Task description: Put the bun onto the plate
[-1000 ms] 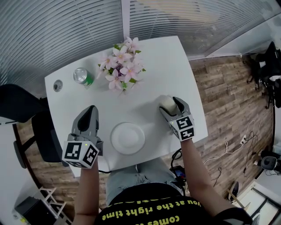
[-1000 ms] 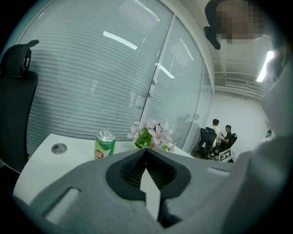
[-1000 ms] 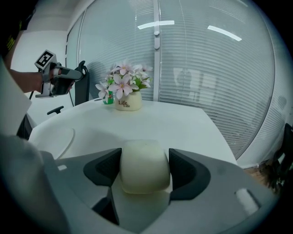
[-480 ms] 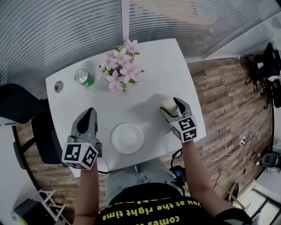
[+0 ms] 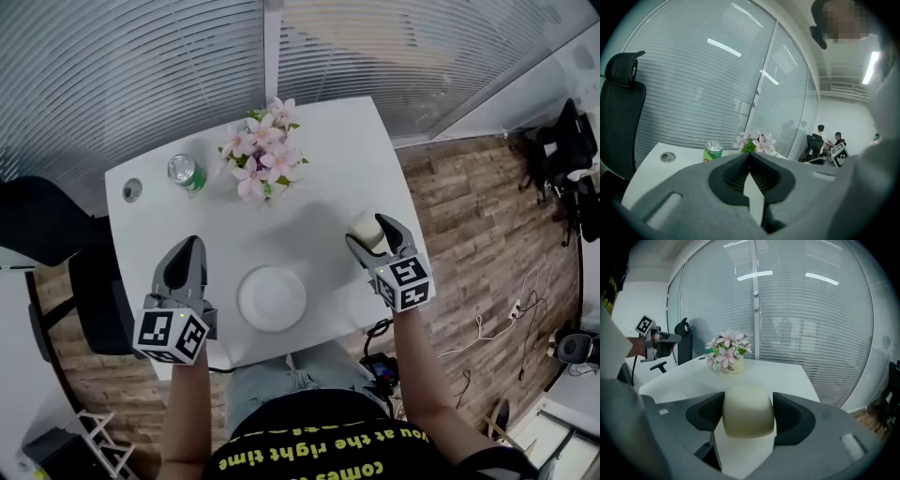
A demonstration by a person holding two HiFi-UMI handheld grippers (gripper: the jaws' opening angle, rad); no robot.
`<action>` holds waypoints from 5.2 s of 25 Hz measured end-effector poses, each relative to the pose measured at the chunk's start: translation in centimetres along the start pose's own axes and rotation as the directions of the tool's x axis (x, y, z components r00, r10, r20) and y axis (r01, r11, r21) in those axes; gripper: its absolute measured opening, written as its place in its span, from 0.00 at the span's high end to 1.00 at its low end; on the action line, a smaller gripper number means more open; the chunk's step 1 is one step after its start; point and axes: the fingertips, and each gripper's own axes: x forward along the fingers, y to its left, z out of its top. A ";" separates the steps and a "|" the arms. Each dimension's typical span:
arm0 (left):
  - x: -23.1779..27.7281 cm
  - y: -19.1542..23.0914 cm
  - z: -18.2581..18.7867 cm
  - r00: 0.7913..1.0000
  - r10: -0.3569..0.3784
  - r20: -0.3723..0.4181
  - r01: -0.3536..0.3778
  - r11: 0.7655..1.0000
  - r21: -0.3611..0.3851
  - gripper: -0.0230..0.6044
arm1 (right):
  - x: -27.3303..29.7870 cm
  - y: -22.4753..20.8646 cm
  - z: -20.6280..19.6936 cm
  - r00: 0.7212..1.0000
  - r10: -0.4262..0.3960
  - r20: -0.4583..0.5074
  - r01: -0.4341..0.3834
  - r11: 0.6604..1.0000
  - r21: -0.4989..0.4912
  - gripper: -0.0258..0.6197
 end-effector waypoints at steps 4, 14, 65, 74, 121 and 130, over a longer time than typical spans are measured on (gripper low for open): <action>-0.7 0.1 0.5 1.000 0.008 0.014 -0.008 1.000 0.002 0.96 | -1.1 0.1 1.7 1.000 0.001 0.017 -0.001 1.000 0.022 0.45; -2.5 0.6 1.7 0.998 0.025 0.065 -0.025 1.000 -0.004 0.96 | -3.0 1.5 5.5 0.999 0.013 0.039 -0.010 0.999 -0.053 0.45; -14.4 5.3 2.8 0.955 0.241 0.171 -0.233 0.970 -0.068 0.96 | -2.9 17.3 13.8 0.931 0.354 0.091 -0.311 0.899 -0.310 0.45; -14.2 5.3 1.5 0.955 0.253 0.152 -0.242 0.966 -0.088 0.96 | -2.4 19.7 12.1 0.900 0.430 0.067 -0.390 0.866 -0.312 0.45; -12.7 6.1 -5.2 0.962 0.271 0.026 -0.265 0.954 -0.143 0.96 | 2.0 26.3 -0.6 0.832 0.540 -0.127 -0.544 0.749 -0.379 0.45; -12.4 6.1 -6.0 0.962 0.273 0.008 -0.268 0.951 -0.151 0.96 | 2.9 26.5 -3.5 0.835 0.517 -0.187 -0.546 0.734 -0.405 0.45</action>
